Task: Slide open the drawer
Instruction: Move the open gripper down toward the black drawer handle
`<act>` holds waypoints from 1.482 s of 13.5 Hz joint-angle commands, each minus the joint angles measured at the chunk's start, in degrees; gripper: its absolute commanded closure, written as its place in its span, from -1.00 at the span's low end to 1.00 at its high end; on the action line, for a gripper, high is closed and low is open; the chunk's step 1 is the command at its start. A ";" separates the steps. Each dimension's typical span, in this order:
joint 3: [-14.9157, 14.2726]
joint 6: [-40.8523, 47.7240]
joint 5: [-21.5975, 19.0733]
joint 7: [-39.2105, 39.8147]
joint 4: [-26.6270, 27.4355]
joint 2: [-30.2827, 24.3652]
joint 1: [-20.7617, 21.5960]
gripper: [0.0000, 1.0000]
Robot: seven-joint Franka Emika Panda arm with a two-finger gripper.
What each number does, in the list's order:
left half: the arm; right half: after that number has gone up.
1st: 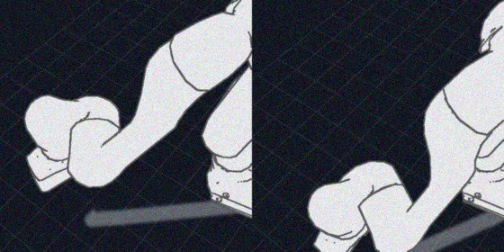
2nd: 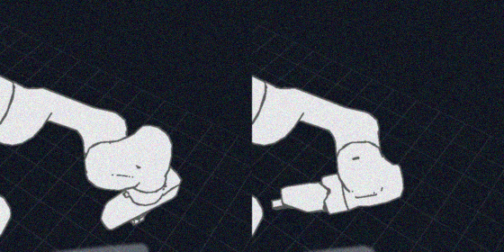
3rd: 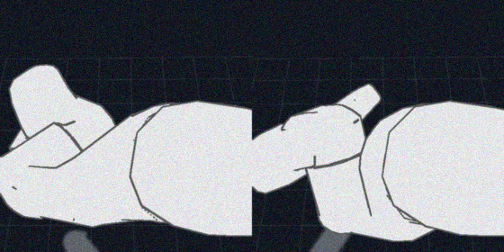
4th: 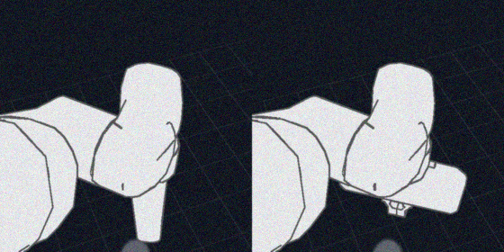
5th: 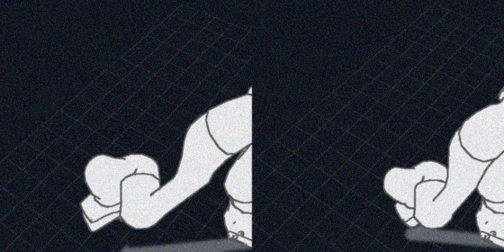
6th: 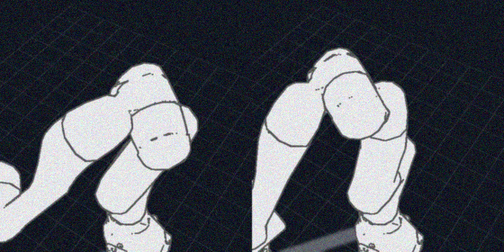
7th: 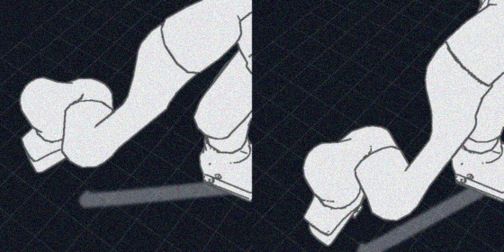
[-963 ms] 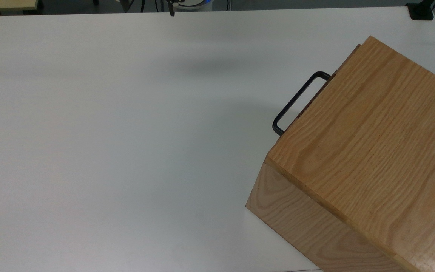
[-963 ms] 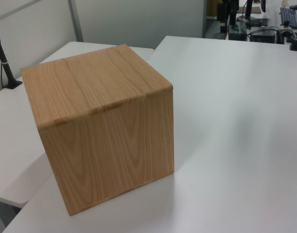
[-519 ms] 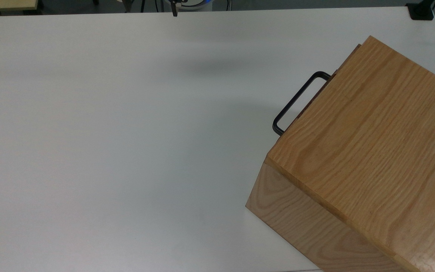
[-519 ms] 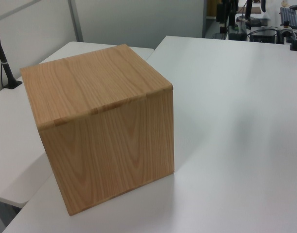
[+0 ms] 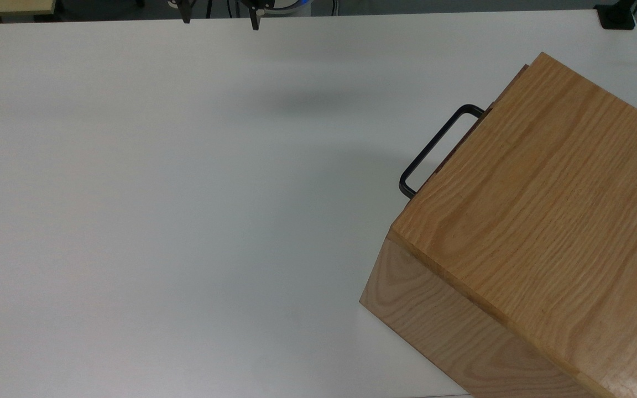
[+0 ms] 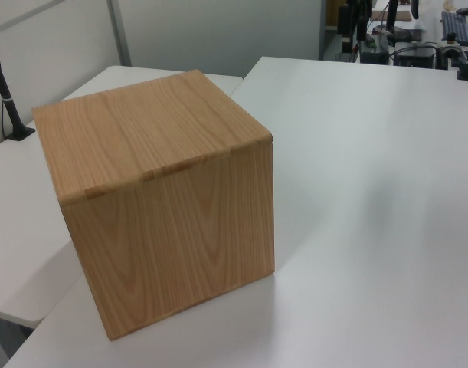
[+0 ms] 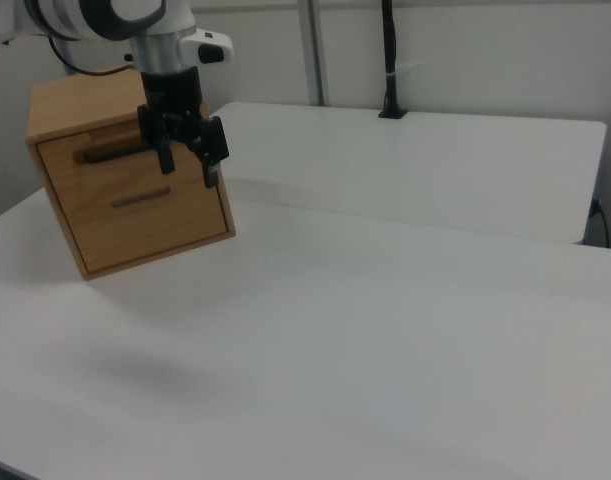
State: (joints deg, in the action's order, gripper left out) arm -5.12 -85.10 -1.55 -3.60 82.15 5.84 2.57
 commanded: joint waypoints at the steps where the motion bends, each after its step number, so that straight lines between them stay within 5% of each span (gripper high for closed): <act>1: -0.68 -3.57 0.15 -3.86 2.84 -1.71 2.34 -0.98; 4: -2.17 -12.85 -1.25 -14.90 4.07 -0.92 6.29 -0.88; 9: -2.52 -20.53 -12.93 -26.08 1.27 4.77 12.26 -0.56; 16: -4.55 -32.83 -15.76 -36.65 0.91 10.59 19.57 -0.17; 20: -4.55 -34.95 -17.96 -37.54 0.82 10.95 20.10 -0.13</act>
State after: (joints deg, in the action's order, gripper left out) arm -8.12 -119.57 -17.69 -40.01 83.97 16.59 21.35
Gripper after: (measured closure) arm 0.432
